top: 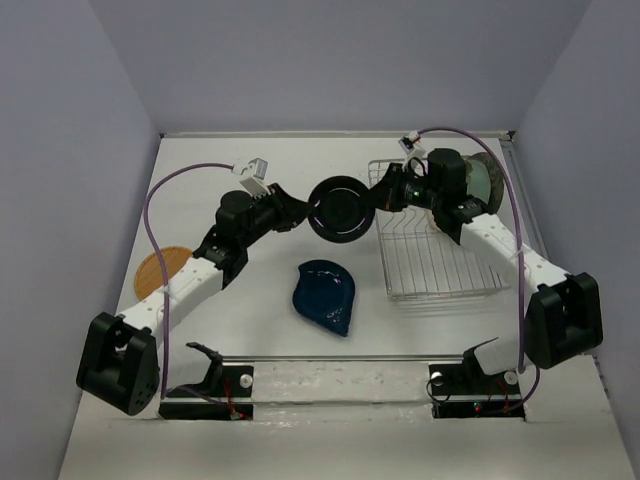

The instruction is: Load the plates into the dish rack

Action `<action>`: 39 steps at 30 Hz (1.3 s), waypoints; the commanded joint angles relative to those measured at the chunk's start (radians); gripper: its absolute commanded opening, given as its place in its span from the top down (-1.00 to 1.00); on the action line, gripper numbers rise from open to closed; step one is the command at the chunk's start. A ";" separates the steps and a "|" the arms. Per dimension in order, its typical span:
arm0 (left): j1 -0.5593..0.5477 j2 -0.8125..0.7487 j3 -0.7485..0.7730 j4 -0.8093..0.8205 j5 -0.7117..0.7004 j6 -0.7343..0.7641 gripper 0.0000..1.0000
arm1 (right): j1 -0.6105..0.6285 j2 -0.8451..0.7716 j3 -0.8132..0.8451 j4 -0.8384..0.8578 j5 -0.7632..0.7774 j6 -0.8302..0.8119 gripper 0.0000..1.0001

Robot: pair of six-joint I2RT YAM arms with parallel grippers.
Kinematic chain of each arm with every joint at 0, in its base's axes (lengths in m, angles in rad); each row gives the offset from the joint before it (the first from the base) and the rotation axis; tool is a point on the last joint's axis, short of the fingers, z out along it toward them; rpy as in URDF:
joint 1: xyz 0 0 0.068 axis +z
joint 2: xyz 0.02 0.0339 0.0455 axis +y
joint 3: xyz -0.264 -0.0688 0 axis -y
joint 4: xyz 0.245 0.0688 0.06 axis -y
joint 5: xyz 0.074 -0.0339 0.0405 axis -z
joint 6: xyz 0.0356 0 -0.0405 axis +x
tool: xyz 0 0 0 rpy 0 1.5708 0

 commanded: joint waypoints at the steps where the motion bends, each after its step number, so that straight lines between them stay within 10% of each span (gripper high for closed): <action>1: 0.000 -0.060 0.024 0.016 0.063 0.054 0.14 | -0.007 -0.068 -0.015 0.044 0.063 -0.023 0.87; 3: 0.000 -0.074 0.048 -0.083 0.066 0.124 -0.44 | -0.043 -0.095 0.000 -0.005 0.089 -0.046 0.86; 9: 0.000 -0.190 0.076 -0.368 0.047 0.310 -0.98 | -0.175 -0.190 0.061 -0.229 0.523 -0.215 0.87; 20: -0.005 -0.276 -0.056 -0.443 -0.017 0.384 -0.98 | -0.184 -0.145 0.196 -0.357 1.055 -0.493 0.86; 39: -0.101 -0.279 -0.203 -0.536 -0.086 0.158 -0.98 | -0.184 0.049 0.230 -0.369 1.033 -0.645 0.87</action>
